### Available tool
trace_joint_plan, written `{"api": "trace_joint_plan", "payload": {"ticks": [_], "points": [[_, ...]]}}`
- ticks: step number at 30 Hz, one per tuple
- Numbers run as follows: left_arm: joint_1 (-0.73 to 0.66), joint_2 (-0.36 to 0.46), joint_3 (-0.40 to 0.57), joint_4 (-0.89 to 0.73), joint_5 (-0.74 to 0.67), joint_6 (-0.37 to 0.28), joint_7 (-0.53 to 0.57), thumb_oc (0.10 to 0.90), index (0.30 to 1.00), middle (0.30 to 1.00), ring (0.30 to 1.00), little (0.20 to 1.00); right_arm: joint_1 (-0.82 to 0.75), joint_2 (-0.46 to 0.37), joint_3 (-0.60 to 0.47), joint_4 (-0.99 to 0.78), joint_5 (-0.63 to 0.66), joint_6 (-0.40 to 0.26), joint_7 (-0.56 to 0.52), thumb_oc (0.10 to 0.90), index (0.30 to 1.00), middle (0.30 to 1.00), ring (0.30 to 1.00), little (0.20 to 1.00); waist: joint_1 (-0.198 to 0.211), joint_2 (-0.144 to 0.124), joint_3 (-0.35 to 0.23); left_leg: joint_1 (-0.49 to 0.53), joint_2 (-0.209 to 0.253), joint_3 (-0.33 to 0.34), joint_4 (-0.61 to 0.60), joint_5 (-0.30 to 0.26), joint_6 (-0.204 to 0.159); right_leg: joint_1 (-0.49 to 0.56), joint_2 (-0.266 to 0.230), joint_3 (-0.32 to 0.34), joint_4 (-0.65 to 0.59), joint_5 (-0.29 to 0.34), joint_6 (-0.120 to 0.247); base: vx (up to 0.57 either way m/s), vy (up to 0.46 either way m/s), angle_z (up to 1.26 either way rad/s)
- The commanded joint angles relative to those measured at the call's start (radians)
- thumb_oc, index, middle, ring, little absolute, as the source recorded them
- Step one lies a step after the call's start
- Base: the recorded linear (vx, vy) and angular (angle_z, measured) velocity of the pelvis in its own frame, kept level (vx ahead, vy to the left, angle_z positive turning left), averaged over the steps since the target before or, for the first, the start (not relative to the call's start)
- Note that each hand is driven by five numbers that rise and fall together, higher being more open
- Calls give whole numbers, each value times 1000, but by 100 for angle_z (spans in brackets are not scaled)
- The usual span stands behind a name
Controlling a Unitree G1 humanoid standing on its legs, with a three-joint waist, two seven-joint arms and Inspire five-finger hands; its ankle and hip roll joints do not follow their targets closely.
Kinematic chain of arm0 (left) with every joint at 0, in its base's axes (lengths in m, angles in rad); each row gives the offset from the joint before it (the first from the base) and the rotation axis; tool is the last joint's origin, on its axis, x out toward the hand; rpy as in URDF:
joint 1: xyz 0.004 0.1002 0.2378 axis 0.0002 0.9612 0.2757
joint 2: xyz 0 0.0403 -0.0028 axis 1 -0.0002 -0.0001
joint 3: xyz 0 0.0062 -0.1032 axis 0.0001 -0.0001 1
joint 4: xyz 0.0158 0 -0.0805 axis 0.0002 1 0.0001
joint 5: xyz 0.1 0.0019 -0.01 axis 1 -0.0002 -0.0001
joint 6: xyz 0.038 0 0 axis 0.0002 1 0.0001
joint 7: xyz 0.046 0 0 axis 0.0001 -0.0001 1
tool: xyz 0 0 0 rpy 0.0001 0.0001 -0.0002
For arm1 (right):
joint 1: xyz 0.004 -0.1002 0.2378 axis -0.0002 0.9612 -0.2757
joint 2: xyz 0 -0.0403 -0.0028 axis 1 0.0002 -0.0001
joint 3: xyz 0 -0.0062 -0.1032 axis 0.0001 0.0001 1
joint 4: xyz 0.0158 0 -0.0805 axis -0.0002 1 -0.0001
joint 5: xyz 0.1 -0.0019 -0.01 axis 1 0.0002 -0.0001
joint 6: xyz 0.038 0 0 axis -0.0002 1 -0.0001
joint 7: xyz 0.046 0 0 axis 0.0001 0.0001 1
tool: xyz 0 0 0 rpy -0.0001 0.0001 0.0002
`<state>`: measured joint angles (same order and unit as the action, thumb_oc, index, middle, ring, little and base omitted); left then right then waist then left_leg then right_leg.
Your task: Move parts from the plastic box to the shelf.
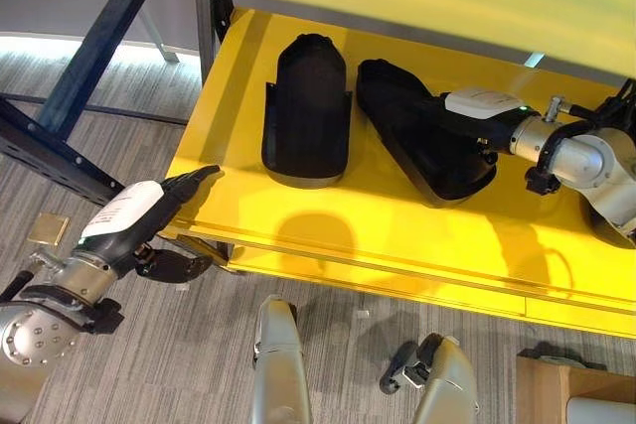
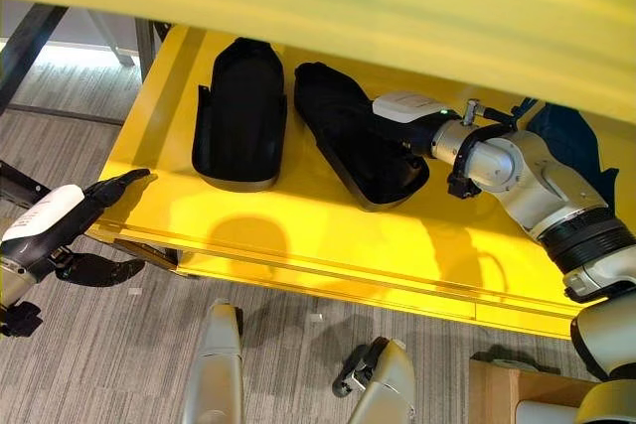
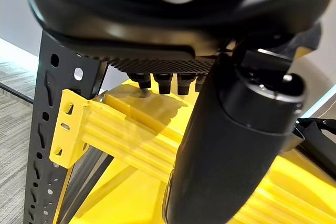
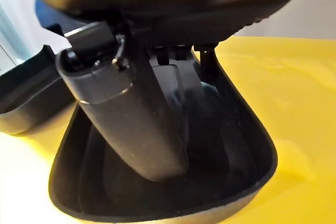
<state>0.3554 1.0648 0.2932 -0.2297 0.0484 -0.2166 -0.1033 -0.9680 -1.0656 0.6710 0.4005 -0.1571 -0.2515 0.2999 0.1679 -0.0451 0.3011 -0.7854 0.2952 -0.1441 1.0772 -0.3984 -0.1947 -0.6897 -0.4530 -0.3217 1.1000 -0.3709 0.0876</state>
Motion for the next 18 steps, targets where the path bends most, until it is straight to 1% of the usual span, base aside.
{"api": "trace_joint_plan", "payload": {"ticks": [1, 3, 4, 6, 7, 11, 12, 15, 18], "points": [[-37, -16, 70, -38, 5, 3, 27, 900, 1000, 1000, 1000, 1000, 63, 39, -62, 77, -20, 61, 3, 900, 1000, 1000, 1000, 1000, 4, 2, -28, -62, -32, 8, 0, 33, 95, 17, 50, 63, -4, -69, 8, 0, 0, 0], [-31, -28, 78, -35, 7, 13, 27, 900, 1000, 1000, 1000, 1000, 64, 46, -87, 90, -32, 83, 2, 900, 1000, 1000, 1000, 1000, 1, 3, -28, -63, -30, 7, 3, 32, 96, 16, 52, 65, -2, -69, 6, 0, 0, 0], [-30, -39, 75, -33, 9, 18, 30, 900, 1000, 1000, 1000, 1000, 60, 52, -101, 111, -59, 95, -23, 900, 1000, 1000, 1000, 1000, 0, 3, -28, -64, -30, 8, 6, 30, 96, 12, 52, 67, -1, -68, 6, 0, 0, 0], [-27, -52, 80, -32, 12, 25, 33, 900, 1000, 1000, 1000, 1000, 62, 62, -132, 122, -61, 109, -36, 900, 1000, 1000, 1000, 1000, -5, 7, -27, -63, -28, 9, 8, 28, 98, 11, 54, 68, -2, -68, 5, 0, 0, 0], [-30, -68, 75, -33, 10, 31, 35, 900, 1000, 1000, 1000, 1000, 55, 84, -160, 152, -78, 127, -60, 900, 1000, 1000, 1000, 1000, -8, 7, -27, -65, -28, 8, 9, 26, 100, 10, 56, 70, -2, -68, 3, 0, 0, 0], [-26, -80, 84, -35, 8, 38, 37, 900, 1000, 1000, 1000, 1000, 44, 109, -191, 174, -85, 148, -77, 900, 1000, 1000, 1000, 1000, -13, 9, -30, -70, -27, 7, 11, 25, 102, 4, 59, 70, -2, -68, 0, 0, 0, 0], [-25, -90, 87, -36, 10, 46, 38, 900, 1000, 1000, 1000, 1000, 47, 137, -224, 188, -75, 167, -92, 900, 1000, 1000, 1000, 1000, -17, 9, -31, -72, -27, 8, 11, 25, 104, 1, 60, 71, -1, -66, -1, 0, 0, 0], [-21, -97, 91, -31, 13, 52, 38, 900, 1000, 1000, 1000, 1000, 52, 149, -239, 192, -72, 175, -97, 900, 1000, 1000, 1000, 1000, -18, 9, -32, -74, -26, 10, 12, 24, 104, -2, 60, 72, 0, -66, -1, 0, 0, 0], [-16, -115, 104, -30, 15, 57, 40, 900, 1000, 1000, 1000, 1000, 60, 159, -261, 151, -78, 182, -91, 900, 1000, 1000, 1000, 1000, -23, 9, -32, -77, -26, 10, 17, 22, 106, -5, 63, 75, 2, -67, -3, -4, 10, -2]]}}
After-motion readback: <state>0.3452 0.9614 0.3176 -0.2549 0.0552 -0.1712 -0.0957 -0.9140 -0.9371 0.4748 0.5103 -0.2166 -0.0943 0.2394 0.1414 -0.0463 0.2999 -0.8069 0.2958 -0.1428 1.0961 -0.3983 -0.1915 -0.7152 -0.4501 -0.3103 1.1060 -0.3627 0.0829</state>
